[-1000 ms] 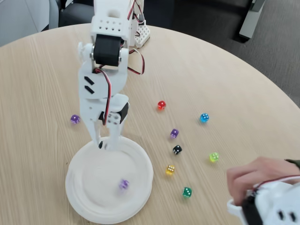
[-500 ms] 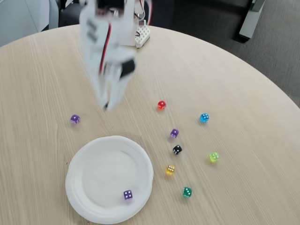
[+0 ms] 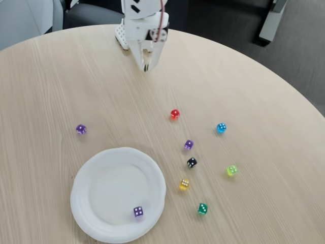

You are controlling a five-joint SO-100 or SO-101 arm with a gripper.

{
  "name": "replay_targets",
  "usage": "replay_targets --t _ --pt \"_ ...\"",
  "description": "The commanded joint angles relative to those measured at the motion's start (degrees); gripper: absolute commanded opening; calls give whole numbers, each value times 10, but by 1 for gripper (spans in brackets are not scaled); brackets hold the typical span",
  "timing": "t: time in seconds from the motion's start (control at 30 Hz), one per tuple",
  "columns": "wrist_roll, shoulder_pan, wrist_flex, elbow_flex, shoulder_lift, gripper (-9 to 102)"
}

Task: Pick a purple dice and put it in the plate.

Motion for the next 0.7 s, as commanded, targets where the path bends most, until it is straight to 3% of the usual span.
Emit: replay_targets --t 0.0,0.27,0.67 --pt "-82 9 -25 47 73 0" --pt "-198 9 -65 194 162 0" --pt "-181 10 -112 284 228 0"
